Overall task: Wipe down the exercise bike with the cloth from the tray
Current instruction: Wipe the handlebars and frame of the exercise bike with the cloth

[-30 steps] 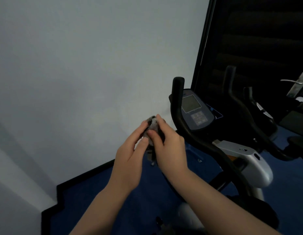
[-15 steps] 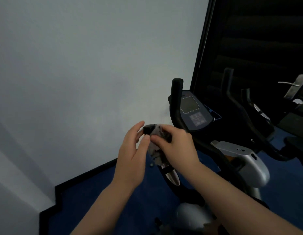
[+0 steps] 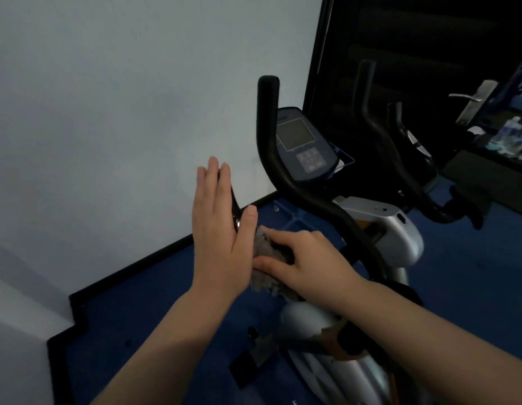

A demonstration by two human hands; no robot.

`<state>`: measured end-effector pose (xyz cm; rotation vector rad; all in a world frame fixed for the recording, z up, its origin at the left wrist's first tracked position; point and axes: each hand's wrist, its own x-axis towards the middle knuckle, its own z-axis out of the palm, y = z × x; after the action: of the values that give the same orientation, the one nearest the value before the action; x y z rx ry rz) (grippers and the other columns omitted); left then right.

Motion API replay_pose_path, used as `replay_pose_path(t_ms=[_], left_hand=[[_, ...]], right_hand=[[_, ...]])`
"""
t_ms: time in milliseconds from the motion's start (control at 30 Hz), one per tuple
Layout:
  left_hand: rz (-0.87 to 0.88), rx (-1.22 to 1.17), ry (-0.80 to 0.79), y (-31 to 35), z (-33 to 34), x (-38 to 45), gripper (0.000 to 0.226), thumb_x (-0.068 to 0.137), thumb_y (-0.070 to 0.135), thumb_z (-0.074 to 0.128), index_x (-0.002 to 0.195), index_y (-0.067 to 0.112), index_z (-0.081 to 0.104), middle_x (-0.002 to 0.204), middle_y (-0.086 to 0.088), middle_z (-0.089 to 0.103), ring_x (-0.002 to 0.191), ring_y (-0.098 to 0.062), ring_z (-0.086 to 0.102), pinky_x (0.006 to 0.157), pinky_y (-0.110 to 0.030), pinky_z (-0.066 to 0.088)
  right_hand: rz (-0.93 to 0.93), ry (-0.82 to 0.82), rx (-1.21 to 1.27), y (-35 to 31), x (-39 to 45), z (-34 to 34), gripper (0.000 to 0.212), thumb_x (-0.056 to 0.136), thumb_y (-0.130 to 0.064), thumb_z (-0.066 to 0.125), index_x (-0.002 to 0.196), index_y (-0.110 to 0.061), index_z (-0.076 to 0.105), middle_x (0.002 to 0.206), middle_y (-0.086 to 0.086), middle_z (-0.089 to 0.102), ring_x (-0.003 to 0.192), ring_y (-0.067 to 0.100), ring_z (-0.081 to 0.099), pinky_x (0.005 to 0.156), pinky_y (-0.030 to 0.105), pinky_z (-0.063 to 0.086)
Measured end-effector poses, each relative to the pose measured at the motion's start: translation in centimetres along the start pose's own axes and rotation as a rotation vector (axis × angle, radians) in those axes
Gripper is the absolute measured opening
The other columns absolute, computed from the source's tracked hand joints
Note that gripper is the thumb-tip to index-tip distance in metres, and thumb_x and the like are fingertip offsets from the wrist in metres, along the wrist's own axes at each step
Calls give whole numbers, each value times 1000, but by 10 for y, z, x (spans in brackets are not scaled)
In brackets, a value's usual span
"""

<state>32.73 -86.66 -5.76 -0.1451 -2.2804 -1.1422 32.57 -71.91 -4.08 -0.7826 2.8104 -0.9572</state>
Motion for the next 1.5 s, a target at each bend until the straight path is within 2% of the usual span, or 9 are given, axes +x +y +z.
replay_pose_path(t_ms=[167,333,500,733,967,1100,1200,1333,1500], left_hand=[[-8,89,-26,4,24,-16,59,96,41,31,149,16,25,160,9,3,146,-10,-13,118,-34,0],[-11,224,-43,-1,25,-21,60,94,37,36,149,16,25,159,11,4,146,-10,-14,119,-44,3],[-16,289,-73,-1,22,-22,60,94,33,36,150,16,23,160,7,6,146,-13,-15,119,-45,1],[-38,394,-87,1,22,-21,61,93,33,36,150,19,21,159,10,1,144,-10,-20,118,-41,-4],[-21,396,-110,6,22,-21,60,94,35,35,150,19,20,159,8,2,144,-11,-21,116,-31,-8],[-29,377,-69,6,22,-22,58,95,30,38,150,17,24,160,4,7,146,-15,-16,116,-31,-5],[-26,367,-63,7,23,-22,58,95,27,39,149,15,25,159,2,9,146,-17,-15,117,-32,-4],[-16,377,-82,4,22,-24,58,96,29,38,150,16,23,160,3,6,146,-15,-17,118,-35,-2],[-18,357,-87,2,23,-23,57,96,27,39,150,18,23,160,5,5,145,-13,-19,118,-39,-1]], right_hand=[[-119,-249,-197,27,-15,-20,51,85,-52,60,131,-32,54,104,-5,71,89,13,63,65,21,36],[-357,-438,-384,55,-10,-69,50,87,-29,65,134,-35,51,141,-21,48,120,5,53,89,29,49],[-538,-437,-580,76,-4,-88,49,86,-16,64,132,-30,55,140,-20,48,115,10,60,77,37,55],[-476,-536,-297,63,9,-62,53,83,-31,69,133,-32,53,136,-14,55,116,5,55,95,20,42],[-664,-485,-644,83,8,-84,40,89,-39,56,126,-27,54,129,-10,59,112,13,59,84,38,51],[-614,-474,-514,66,9,-61,47,85,-54,53,124,-28,58,123,-7,64,107,14,62,84,35,50],[-534,-451,-485,50,5,-32,56,79,-64,57,119,-24,59,110,-2,69,95,18,63,70,30,44],[-385,-470,-315,57,-3,-42,54,82,-52,62,132,-33,51,129,-10,60,113,13,57,91,34,47],[-348,-379,-564,62,-10,-63,45,84,-47,58,127,-37,52,136,-18,53,116,13,56,85,30,45]])
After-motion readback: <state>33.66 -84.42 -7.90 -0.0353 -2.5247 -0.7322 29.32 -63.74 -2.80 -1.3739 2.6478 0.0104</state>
